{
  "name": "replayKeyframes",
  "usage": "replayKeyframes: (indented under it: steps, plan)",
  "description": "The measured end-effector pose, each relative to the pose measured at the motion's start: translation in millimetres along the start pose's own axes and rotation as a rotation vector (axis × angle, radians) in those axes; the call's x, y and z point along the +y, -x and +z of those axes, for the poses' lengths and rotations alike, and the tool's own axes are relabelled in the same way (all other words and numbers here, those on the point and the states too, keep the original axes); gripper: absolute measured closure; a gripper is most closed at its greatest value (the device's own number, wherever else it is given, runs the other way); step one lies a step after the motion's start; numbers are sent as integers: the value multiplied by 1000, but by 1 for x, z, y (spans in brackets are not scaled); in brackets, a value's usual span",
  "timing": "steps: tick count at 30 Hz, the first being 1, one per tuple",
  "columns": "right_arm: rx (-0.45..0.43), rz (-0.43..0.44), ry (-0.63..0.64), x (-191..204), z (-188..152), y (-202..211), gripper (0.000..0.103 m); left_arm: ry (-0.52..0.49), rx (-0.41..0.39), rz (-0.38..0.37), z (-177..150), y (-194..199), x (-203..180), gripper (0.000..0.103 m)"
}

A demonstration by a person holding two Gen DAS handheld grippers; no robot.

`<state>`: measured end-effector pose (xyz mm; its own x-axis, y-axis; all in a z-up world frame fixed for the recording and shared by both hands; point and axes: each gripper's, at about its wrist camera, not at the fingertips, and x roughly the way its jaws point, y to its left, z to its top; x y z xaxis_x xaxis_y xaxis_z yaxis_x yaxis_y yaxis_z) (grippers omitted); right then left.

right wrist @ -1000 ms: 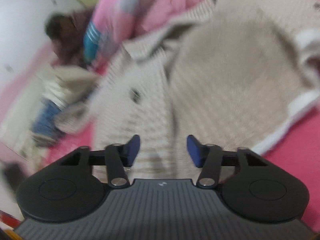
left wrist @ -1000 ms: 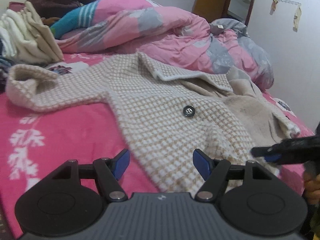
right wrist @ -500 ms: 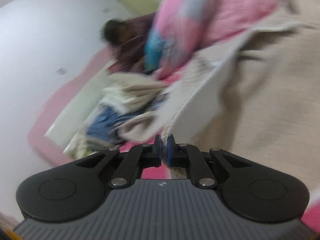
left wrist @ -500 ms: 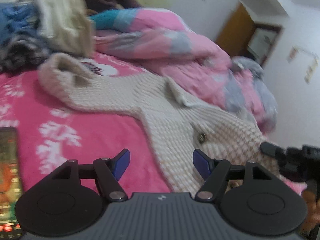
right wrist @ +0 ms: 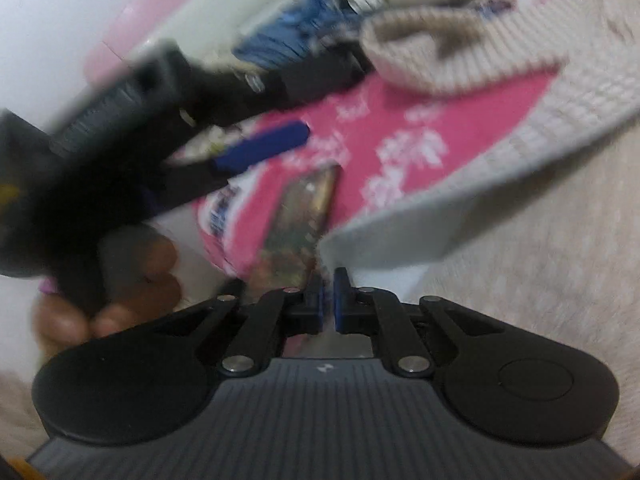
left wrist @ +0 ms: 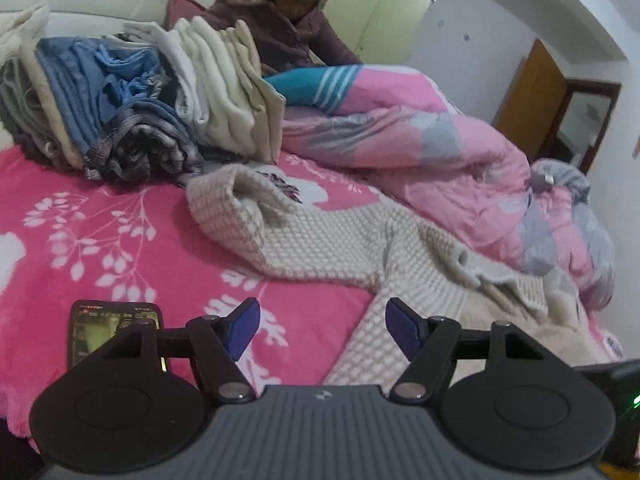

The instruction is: Fold clothes

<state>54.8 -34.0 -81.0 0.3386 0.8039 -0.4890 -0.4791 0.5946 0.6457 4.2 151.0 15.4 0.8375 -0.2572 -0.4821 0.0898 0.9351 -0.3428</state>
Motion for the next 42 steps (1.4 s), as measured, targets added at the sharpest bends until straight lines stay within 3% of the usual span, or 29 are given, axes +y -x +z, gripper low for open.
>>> replayKeyframes:
  steps: [2, 6, 11, 16, 22, 27, 28, 29, 30, 32, 37, 42]
  plan:
    - [-26, 23, -34, -4, -4, 15, 89, -33, -1, -11, -2, 0, -8, 32]
    - [-150, 41, -77, -15, -21, 80, 53, -84, -1, -47, -5, -5, -31, 32]
    - [-357, 8, -257, -52, -74, 196, 49, -210, 22, -109, -16, -11, -72, 32]
    - [-642, -292, -481, -109, -123, 313, 48, -345, 115, -187, -44, -20, -111, 32]
    - [-694, -374, -542, -159, -106, 336, 48, -404, 231, -150, -82, -37, -127, 32]
    - [-737, -444, -593, -201, -91, 356, 44, -438, 264, -72, -97, -48, -127, 31]
    - [-746, -457, -603, -210, -88, 360, 44, -437, 267, -62, -98, -50, -127, 29]
    - [-755, -471, -613, -218, -85, 364, 52, -437, 266, -54, -99, -52, -127, 29]
    - [-763, -485, -623, -226, -82, 368, 74, -440, 260, -49, -99, -53, -128, 29]
    - [-780, -513, -644, -243, -76, 375, 97, -461, 250, -36, -100, -54, -130, 28]
    - [-934, -547, -582, -223, -81, 402, 101, -502, 237, -22, -101, -56, -134, 28]
    - [-1252, -696, -556, -172, -139, 478, 101, -516, 229, -26, -100, -59, -134, 28]
